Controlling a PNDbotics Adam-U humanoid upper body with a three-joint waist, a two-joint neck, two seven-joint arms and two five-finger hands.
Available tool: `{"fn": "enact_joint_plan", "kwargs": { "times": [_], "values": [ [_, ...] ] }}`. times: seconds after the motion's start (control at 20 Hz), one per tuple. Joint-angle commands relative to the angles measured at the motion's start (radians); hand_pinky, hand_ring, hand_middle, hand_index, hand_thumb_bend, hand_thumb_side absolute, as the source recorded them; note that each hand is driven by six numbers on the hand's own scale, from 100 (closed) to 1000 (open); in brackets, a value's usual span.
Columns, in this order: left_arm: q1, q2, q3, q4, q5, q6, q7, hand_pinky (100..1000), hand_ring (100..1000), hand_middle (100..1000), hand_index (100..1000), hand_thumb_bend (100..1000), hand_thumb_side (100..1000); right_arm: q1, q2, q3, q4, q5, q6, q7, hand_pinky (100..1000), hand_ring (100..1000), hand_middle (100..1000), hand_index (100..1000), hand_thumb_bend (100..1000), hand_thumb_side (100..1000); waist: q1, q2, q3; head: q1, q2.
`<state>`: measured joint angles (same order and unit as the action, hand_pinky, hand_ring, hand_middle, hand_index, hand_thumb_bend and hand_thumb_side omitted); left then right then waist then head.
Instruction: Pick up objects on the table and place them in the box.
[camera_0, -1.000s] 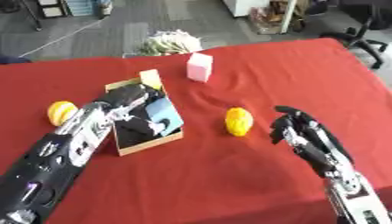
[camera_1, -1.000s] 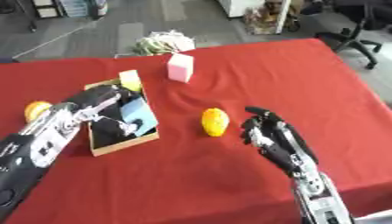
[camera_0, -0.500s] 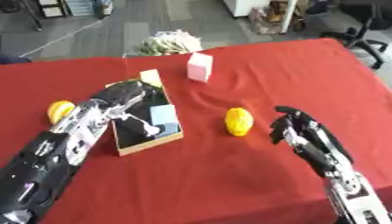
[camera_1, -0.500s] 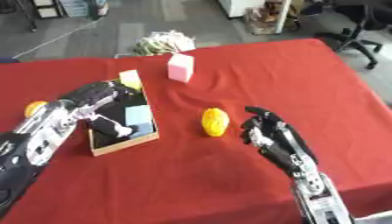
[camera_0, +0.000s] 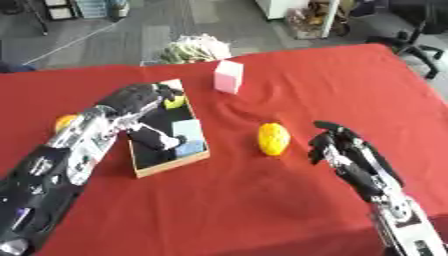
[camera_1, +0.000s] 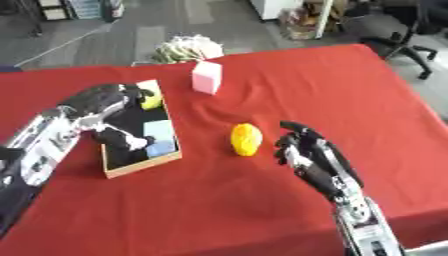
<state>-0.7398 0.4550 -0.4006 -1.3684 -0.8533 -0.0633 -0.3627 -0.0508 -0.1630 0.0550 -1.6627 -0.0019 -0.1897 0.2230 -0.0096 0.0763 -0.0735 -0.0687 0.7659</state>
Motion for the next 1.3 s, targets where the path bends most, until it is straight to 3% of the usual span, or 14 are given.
{"fn": "enact_joint_plan", "kwargs": {
  "times": [0.05, 0.25, 0.35, 0.45, 0.6, 0.75, 1.0, 1.15, 1.3],
  "values": [
    [-0.018, 0.127, 0.059, -0.049, 0.021, 0.038, -0.044, 822, 722, 741, 939, 618, 399, -0.003, -0.014, -0.009, -0.009, 0.003, -0.002, -0.006, 505, 553, 569, 854, 100, 460, -0.002, -0.011, 0.004, -0.006, 0.004],
    [-0.022, 0.179, 0.13, 0.096, -0.034, 0.056, -0.044, 834, 740, 752, 935, 606, 387, -0.002, -0.014, -0.009, -0.008, 0.004, -0.002, -0.005, 505, 553, 569, 854, 100, 459, -0.002, -0.012, 0.007, -0.008, 0.004],
    [-0.029, 0.178, 0.162, 0.193, -0.048, 0.023, -0.027, 833, 741, 751, 933, 583, 374, -0.003, -0.014, -0.009, -0.008, 0.004, -0.003, -0.005, 505, 553, 569, 854, 100, 461, -0.004, -0.011, 0.007, -0.009, 0.004],
    [-0.041, 0.168, 0.187, 0.289, -0.058, -0.015, -0.01, 833, 741, 749, 929, 567, 448, -0.004, -0.014, -0.01, -0.007, 0.003, -0.003, -0.006, 505, 553, 569, 854, 100, 458, -0.005, -0.009, 0.005, -0.008, 0.004],
    [-0.054, 0.15, 0.214, 0.401, -0.068, -0.061, -0.001, 833, 742, 750, 929, 555, 472, -0.006, -0.014, -0.009, -0.007, 0.003, -0.004, -0.005, 505, 553, 569, 854, 100, 457, -0.008, -0.005, 0.001, -0.009, 0.004],
    [-0.066, 0.128, 0.235, 0.472, -0.094, -0.069, 0.006, 827, 728, 742, 924, 514, 386, -0.008, -0.014, -0.009, -0.007, 0.002, -0.004, -0.006, 505, 553, 569, 854, 100, 456, -0.011, -0.002, -0.003, -0.007, 0.004],
    [-0.085, 0.079, 0.263, 0.566, -0.146, -0.039, 0.076, 815, 709, 726, 913, 479, 329, -0.015, -0.011, -0.007, -0.008, 0.0, -0.005, -0.002, 505, 553, 569, 854, 100, 455, -0.017, 0.007, -0.014, -0.003, 0.004],
    [-0.087, 0.061, 0.266, 0.599, -0.159, -0.029, 0.087, 811, 704, 720, 908, 465, 376, -0.017, -0.011, -0.008, -0.008, 0.0, -0.005, -0.003, 505, 553, 569, 854, 100, 455, -0.018, 0.012, -0.02, -0.002, 0.004],
    [-0.084, 0.055, 0.26, 0.616, -0.175, -0.027, 0.041, 800, 696, 716, 904, 494, 434, -0.019, -0.012, -0.007, -0.008, 0.0, -0.005, -0.004, 505, 553, 570, 854, 100, 455, -0.017, 0.014, -0.021, -0.004, 0.004]
  ]
}}
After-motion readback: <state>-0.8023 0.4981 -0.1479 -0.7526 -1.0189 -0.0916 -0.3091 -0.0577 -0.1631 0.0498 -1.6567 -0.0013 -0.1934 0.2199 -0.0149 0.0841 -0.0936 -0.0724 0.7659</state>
